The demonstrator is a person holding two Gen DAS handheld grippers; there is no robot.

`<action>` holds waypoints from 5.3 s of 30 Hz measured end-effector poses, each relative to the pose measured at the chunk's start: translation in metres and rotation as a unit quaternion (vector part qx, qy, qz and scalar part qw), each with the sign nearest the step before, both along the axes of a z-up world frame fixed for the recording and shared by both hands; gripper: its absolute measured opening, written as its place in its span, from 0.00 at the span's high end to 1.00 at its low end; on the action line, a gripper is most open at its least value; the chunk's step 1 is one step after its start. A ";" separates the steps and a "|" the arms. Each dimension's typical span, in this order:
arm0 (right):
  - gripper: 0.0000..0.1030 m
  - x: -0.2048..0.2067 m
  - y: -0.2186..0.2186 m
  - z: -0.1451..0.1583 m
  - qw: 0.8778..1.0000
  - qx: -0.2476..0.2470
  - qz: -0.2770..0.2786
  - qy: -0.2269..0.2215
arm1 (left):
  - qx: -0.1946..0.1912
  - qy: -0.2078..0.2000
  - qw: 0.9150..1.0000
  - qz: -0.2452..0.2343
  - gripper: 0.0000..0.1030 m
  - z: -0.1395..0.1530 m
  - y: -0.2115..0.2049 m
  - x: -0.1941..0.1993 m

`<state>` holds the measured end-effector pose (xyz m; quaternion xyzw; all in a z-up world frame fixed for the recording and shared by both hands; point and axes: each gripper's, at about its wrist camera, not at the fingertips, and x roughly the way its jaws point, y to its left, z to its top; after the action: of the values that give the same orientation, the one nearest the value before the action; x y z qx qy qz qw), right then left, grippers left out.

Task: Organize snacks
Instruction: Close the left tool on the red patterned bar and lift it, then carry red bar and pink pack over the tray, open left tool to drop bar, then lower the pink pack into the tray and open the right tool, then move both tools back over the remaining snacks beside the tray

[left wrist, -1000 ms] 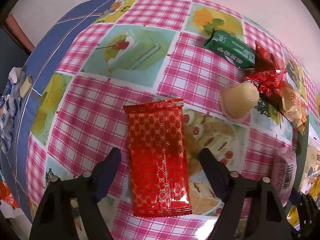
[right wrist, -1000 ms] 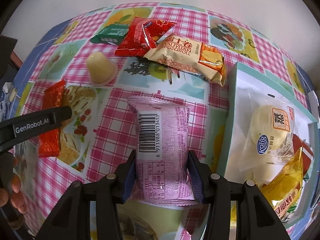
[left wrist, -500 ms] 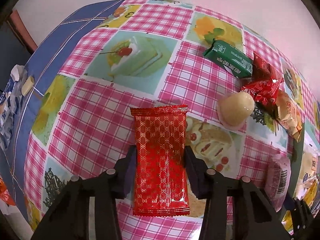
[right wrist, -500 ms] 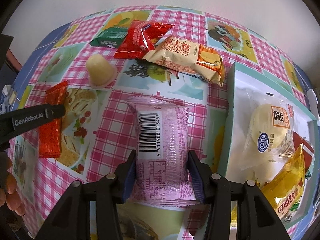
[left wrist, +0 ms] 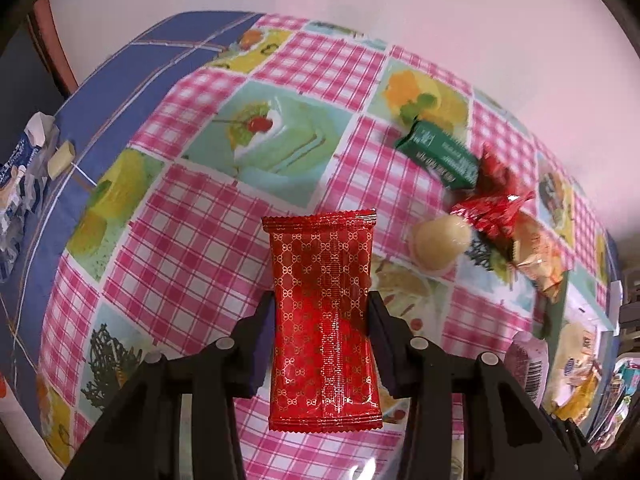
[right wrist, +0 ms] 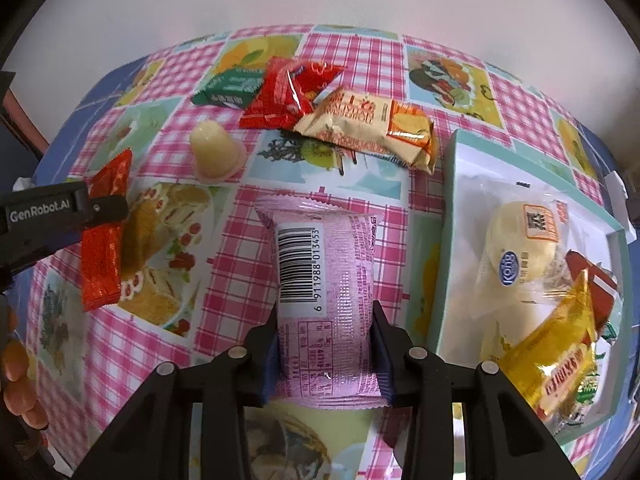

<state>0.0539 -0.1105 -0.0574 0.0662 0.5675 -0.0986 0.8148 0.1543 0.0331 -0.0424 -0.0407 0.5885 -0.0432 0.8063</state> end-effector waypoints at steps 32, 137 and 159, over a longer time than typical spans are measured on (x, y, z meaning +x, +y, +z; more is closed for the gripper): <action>0.60 -0.076 -0.163 0.075 0.968 0.051 -0.229 -0.085 | -0.076 -0.042 0.986 -0.145 0.56 0.057 -0.126 -0.048; 0.00 -0.046 -0.114 0.055 0.988 0.062 -0.114 -0.086 | 0.094 -0.062 0.992 0.054 0.02 0.067 0.002 -0.022; 0.00 0.071 -0.102 0.049 0.995 0.082 -0.013 -0.061 | -0.050 -0.050 0.997 0.043 0.02 0.016 0.010 0.027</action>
<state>0.1248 -0.2126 -0.0088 0.1458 0.5221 -0.0577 0.8384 0.1810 0.0426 -0.0267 -0.1045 0.5425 -0.0398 0.8326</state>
